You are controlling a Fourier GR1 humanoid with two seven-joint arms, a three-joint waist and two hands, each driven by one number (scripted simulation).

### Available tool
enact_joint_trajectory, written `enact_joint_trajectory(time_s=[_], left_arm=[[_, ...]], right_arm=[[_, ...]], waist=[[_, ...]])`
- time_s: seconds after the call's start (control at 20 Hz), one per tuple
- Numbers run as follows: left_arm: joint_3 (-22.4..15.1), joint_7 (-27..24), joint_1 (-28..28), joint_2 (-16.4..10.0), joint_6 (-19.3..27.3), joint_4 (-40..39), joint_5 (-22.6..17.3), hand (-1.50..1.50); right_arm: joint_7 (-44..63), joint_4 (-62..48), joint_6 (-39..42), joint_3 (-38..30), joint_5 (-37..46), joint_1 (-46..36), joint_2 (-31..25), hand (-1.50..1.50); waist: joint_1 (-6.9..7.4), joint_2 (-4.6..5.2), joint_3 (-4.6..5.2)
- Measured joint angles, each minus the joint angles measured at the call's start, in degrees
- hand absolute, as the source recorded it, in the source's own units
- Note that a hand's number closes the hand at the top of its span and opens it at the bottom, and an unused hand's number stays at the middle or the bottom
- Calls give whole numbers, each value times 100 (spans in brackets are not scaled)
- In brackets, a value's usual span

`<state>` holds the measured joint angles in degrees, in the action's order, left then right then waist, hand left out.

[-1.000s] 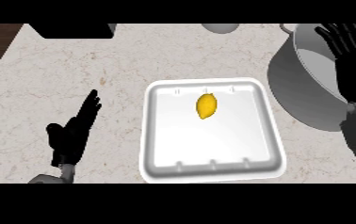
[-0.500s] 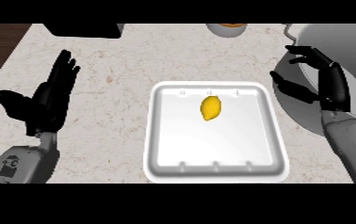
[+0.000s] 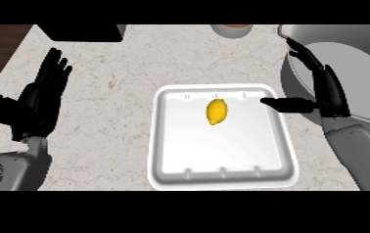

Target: Pick the lemon from the tray and place it in the pot

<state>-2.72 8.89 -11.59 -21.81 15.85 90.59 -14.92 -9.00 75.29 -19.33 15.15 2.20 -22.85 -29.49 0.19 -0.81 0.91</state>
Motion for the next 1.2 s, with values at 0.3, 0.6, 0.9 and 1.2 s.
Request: enact_joint_trajectory(time_s=[0.3,0.6,0.9,1.2], left_arm=[[11,7,-4,47,8,-4,33,0],[29,-53,-57,100,-17,-75,81,0],[54,99,-45,156,-9,68,177,0],[86,289,57,312,-5,323,378,0]], right_arm=[[1791,288,1188,782,249,-565,-342,-150],[3451,323,2286,1528,461,-1315,-111,-150],[4514,127,2940,1707,572,-1728,535,-150],[4673,-41,3204,1480,1025,-1610,1080,-150]], waist=[[36,44,-53],[65,68,-71],[39,76,-85],[15,77,-89]])
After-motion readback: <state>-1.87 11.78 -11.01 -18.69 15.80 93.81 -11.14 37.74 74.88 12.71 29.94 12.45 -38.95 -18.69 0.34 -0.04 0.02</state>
